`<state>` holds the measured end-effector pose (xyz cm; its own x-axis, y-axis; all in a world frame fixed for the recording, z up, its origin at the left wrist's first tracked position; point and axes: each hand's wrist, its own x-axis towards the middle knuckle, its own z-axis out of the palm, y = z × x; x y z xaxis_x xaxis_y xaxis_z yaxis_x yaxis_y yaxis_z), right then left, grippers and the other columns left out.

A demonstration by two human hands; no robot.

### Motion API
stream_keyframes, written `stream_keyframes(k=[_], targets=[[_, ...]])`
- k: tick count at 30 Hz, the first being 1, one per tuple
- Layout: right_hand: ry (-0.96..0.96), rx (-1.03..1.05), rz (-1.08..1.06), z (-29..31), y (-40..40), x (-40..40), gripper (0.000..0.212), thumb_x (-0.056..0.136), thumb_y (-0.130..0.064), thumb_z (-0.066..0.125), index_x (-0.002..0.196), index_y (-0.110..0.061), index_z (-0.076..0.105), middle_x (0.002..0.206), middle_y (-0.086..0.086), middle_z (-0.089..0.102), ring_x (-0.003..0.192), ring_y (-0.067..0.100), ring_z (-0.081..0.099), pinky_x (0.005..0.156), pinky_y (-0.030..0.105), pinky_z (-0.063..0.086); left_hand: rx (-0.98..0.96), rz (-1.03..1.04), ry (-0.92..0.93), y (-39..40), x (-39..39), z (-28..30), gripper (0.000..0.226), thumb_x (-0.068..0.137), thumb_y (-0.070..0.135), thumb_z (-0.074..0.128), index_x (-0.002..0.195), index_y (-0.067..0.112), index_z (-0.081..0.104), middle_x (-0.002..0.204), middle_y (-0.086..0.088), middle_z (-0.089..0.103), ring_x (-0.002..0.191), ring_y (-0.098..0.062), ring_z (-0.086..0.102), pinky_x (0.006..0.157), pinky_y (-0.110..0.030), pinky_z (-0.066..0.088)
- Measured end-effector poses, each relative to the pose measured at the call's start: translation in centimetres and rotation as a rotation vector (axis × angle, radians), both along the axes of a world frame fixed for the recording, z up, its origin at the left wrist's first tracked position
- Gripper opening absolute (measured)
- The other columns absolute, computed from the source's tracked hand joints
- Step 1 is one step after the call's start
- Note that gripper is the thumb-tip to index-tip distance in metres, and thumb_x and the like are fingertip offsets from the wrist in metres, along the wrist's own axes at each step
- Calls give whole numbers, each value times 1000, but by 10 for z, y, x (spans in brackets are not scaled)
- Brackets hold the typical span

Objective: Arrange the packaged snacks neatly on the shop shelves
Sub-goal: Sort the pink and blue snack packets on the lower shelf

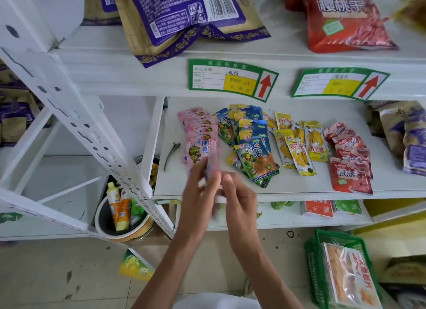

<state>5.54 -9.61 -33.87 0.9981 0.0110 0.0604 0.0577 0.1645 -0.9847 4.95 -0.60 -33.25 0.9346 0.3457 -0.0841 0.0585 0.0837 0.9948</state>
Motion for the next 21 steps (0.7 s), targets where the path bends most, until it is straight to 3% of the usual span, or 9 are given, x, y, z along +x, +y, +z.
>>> stream_keyframes(k=[3, 6, 9, 11, 12, 14, 16, 18, 21], targets=[[85, 43, 142, 0, -5, -3, 39, 112, -20, 44, 112, -2, 78, 110, 11, 79, 106, 25, 74, 91, 36, 58, -414, -133, 171, 12, -4, 1, 58, 105, 55, 39, 127, 13, 72, 123, -12, 75, 120, -33, 69, 104, -47, 53], [71, -24, 83, -11, -21, -1, 34, 106, -25, 53, 101, -2, 76, 84, 15, 75, 74, 26, 67, 64, 38, 53, -682, -181, 207, 44, -7, 0, 67, 106, 63, 28, 127, 20, 75, 134, -18, 69, 123, -36, 67, 104, -56, 53], [-11, -178, 50, -17, -27, -8, 19, 105, -21, 60, 96, -10, 72, 73, 12, 68, 62, 23, 61, 55, 36, 48, -700, -206, 224, 54, -9, 2, 63, 107, 64, 28, 127, 27, 75, 134, -15, 70, 123, -33, 68, 93, -49, 60], [-38, -294, 36, -14, -23, -13, 8, 103, -24, 67, 97, -19, 70, 78, 3, 71, 64, 17, 64, 55, 38, 52, -604, -235, 202, 54, -12, 7, 46, 114, 44, 31, 113, 50, 77, 119, 11, 77, 110, -5, 73, 89, -28, 60], [-45, -376, 2, -12, -21, -13, 7, 99, -29, 71, 96, -24, 68, 81, -4, 72, 64, 14, 65, 55, 38, 54, -558, -248, 183, 55, -13, 8, 58, 116, 28, 31, 99, 61, 75, 102, 26, 76, 93, 15, 69, 78, -10, 55], [-73, -511, -61, -10, -16, -12, 17, 93, -38, 75, 94, -30, 61, 87, -15, 72, 67, 15, 68, 54, 40, 57, -577, -247, 199, 56, -19, 5, 52, 116, 22, 27, 114, 54, 68, 100, 23, 69, 77, 25, 63, 65, -1, 48], [-118, -544, -59, -8, -10, -13, 21, 89, -44, 74, 94, -32, 57, 96, -20, 71, 70, 12, 70, 53, 41, 57, -582, -239, 174, 53, -13, -1, 57, 112, 55, 24, 147, 23, 56, 134, -3, 66, 109, -3, 71, 86, -23, 57], [-162, -570, -43, -7, -5, -14, 25, 88, -49, 73, 102, -34, 59, 101, -19, 69, 78, 8, 71, 55, 36, 58, -721, -235, 197, 52, -10, -8, 77, 105, 70, 22, 152, 18, 53, 146, -18, 59, 127, -31, 63, 93, -42, 57], [-187, -679, -10, -1, 3, -18, 52, 78, -64, 71, 120, -36, 57, 114, -19, 58, 92, 4, 68, 61, 33, 59, -799, -204, 175, 44, -8, -13, 60, 113, 45, 24, 139, 12, 66, 136, -18, 67, 122, -33, 66, 94, -42, 60]])
